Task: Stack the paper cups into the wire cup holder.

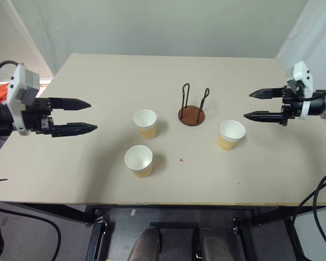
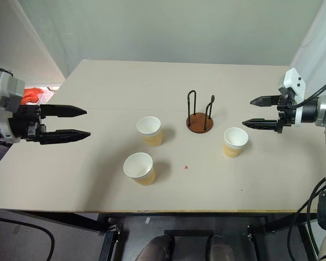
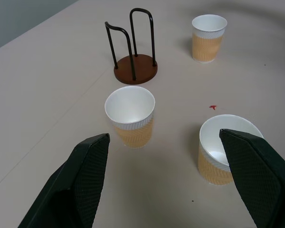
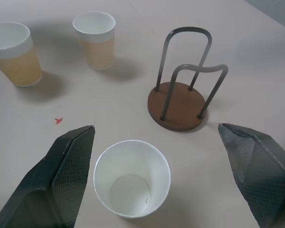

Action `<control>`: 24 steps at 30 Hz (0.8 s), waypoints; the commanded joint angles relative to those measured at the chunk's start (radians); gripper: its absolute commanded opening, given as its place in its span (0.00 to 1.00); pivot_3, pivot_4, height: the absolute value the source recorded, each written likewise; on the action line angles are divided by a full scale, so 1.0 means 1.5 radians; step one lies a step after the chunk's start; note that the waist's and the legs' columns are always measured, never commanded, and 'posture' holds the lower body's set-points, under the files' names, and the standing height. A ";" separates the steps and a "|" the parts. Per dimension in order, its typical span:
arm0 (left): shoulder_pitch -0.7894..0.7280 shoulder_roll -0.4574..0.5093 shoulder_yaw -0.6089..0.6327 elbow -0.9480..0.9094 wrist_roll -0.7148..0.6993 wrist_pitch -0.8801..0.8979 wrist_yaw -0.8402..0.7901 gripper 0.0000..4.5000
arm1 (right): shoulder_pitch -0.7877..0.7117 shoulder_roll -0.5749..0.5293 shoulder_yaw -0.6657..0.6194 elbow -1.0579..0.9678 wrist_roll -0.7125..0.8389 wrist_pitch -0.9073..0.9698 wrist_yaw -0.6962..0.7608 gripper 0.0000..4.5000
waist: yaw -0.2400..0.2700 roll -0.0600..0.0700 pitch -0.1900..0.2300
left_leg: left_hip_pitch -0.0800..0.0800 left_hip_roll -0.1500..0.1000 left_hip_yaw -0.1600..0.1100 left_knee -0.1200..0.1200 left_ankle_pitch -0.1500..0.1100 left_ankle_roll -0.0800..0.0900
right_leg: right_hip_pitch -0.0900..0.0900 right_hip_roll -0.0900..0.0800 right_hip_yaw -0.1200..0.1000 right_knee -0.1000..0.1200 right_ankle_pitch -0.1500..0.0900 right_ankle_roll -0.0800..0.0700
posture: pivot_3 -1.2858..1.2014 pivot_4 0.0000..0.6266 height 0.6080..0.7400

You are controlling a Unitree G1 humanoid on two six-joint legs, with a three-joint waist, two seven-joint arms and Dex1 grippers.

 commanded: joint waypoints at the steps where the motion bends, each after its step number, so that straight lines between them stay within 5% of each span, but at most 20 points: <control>1: -0.012 0.006 0.011 -0.002 0.002 -0.009 -0.003 0.90 | -0.003 -0.003 -0.020 -0.024 0.014 0.002 -0.004 0.98 | 0.000 0.000 0.000 | 0.000 0.000 0.000 0.000 0.000 0.000 | 0.000 0.000 0.000 0.000 0.000 0.000 | 0.52 0.24 1.00; 8: -0.018 -0.001 0.006 0.004 0.007 -0.014 0.003 0.90 | -0.039 0.042 -0.020 -0.014 0.009 0.019 -0.067 0.98 | 0.000 0.000 0.000 | 0.000 0.000 0.000 0.000 0.000 0.000 | 0.000 0.000 0.000 0.000 0.000 0.000 | 0.52 0.24 1.00; 16: -0.048 -0.037 -0.009 0.004 0.028 -0.027 0.045 0.90 | -0.043 0.181 -0.008 -0.118 0.030 0.265 -0.255 0.98 | -0.003 0.000 0.000 | 0.002 0.001 0.000 0.000 0.001 -0.002 | 0.000 0.000 -0.001 0.003 0.000 0.000 | 0.52 0.24 1.00; 24: -0.058 -0.056 -0.017 -0.014 0.030 -0.027 0.061 0.90 | -0.048 0.250 -0.007 -0.098 0.026 0.332 -0.355 0.98 | 0.002 0.000 0.000 | 0.000 0.000 -0.001 0.000 0.001 -0.002 | 0.000 0.000 -0.002 0.002 0.000 0.000 | 0.52 0.24 1.00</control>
